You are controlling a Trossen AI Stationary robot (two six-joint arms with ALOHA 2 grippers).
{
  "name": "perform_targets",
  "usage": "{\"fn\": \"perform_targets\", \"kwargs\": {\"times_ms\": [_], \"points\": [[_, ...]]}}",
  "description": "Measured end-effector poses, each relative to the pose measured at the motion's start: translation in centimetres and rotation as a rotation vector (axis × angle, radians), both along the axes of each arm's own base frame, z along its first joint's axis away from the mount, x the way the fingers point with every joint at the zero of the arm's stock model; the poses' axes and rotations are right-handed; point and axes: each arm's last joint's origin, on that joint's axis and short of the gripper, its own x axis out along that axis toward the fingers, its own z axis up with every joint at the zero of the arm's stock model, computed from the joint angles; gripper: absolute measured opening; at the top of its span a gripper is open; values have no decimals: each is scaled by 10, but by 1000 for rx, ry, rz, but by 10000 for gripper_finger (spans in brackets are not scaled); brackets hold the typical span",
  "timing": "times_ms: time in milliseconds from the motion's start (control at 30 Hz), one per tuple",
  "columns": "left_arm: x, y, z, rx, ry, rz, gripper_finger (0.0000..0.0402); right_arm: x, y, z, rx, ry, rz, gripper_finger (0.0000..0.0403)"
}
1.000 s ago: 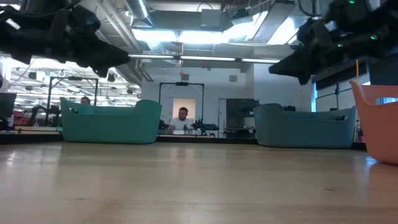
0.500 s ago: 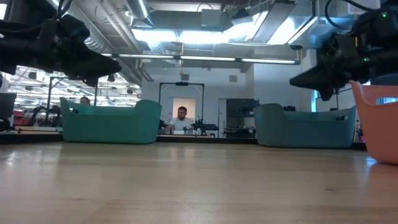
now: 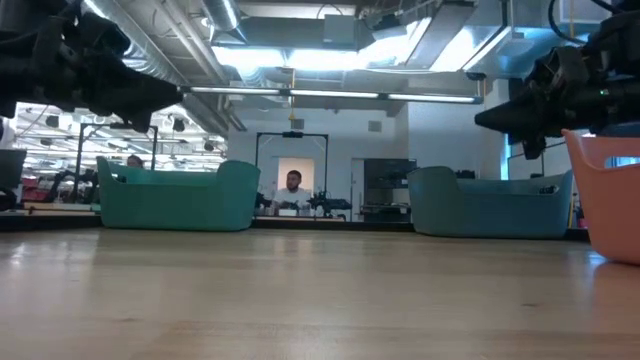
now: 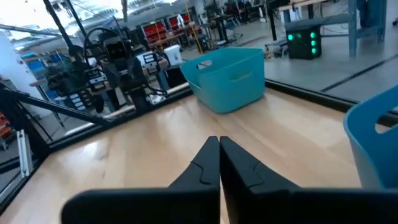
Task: Sort silverware by color (type)
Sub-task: Return to Home Position
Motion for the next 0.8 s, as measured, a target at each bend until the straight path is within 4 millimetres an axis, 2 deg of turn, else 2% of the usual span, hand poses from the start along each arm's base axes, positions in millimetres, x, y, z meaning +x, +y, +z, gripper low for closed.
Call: {"fn": "perform_targets", "kwargs": {"times_ms": [367,467,800], "points": [[-14,2,2,-20,-34,98,80,-12,0,-9,82,63,-119,1],[-19,0,7,-7,-94,64,80,-13,0,-6,76,27,-122,1],[-23,0,2,15,-50,57,80,-13,2,-6,63,40,-49,1]]}}
